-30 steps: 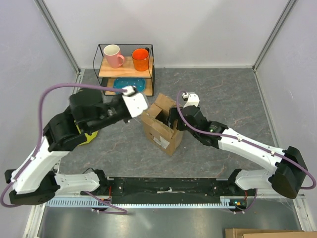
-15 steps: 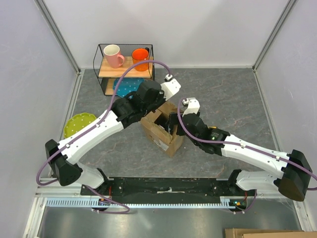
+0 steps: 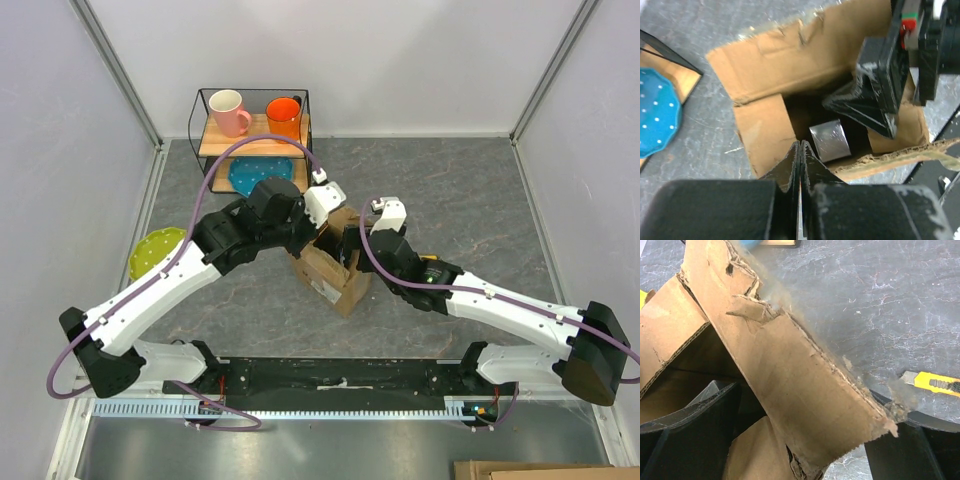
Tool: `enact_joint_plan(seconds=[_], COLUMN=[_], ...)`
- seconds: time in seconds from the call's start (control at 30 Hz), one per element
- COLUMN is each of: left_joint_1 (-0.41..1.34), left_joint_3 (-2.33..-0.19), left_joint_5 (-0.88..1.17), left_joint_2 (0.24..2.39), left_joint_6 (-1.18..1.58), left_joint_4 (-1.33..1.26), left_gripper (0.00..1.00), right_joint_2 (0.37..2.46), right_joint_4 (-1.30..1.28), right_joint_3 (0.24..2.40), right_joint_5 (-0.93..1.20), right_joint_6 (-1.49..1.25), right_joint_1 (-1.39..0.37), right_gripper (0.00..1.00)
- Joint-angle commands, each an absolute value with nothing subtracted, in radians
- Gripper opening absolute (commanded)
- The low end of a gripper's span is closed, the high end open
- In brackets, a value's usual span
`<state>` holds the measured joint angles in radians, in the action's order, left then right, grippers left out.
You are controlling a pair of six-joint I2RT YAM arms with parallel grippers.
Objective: Unpack the express box
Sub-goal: Open the express box at the center of the board.
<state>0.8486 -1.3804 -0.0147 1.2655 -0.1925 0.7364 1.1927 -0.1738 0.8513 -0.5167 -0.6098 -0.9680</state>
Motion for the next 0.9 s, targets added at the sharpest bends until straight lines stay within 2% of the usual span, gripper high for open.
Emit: enact_joint_plan(seconds=[0.0,0.33,0.6,0.87], left_joint_1=[0.850,0.850,0.851,0.850], left_joint_3=[-1.329,-1.325,-1.365,-1.227], left_joint_5=[0.075,0.063,0.138,0.198], left_joint_2=[1.238,1.210,1.157,1.120], left_joint_6=[-0.166,-0.221,-0.253,-0.265], left_joint_4=[0.767,0.779,0.851,0.884], left_gripper=[0.02,0.02,0.02,0.02], right_joint_2=[1.200,1.187,1.226,1.227], right_joint_4=[-0.186,-0.178,-0.184,-0.192], right_joint_3=[0.819,0.805,0.821,0.825], right_joint_5=[-0.538,-0.534,-0.540,-0.549], right_joint_6=[-0.629,-0.635,-0.637,-0.640], right_joint_1=[-0.974,-0.974,-0.974,-0.974], right_gripper=[0.98,0.98,0.98,0.98])
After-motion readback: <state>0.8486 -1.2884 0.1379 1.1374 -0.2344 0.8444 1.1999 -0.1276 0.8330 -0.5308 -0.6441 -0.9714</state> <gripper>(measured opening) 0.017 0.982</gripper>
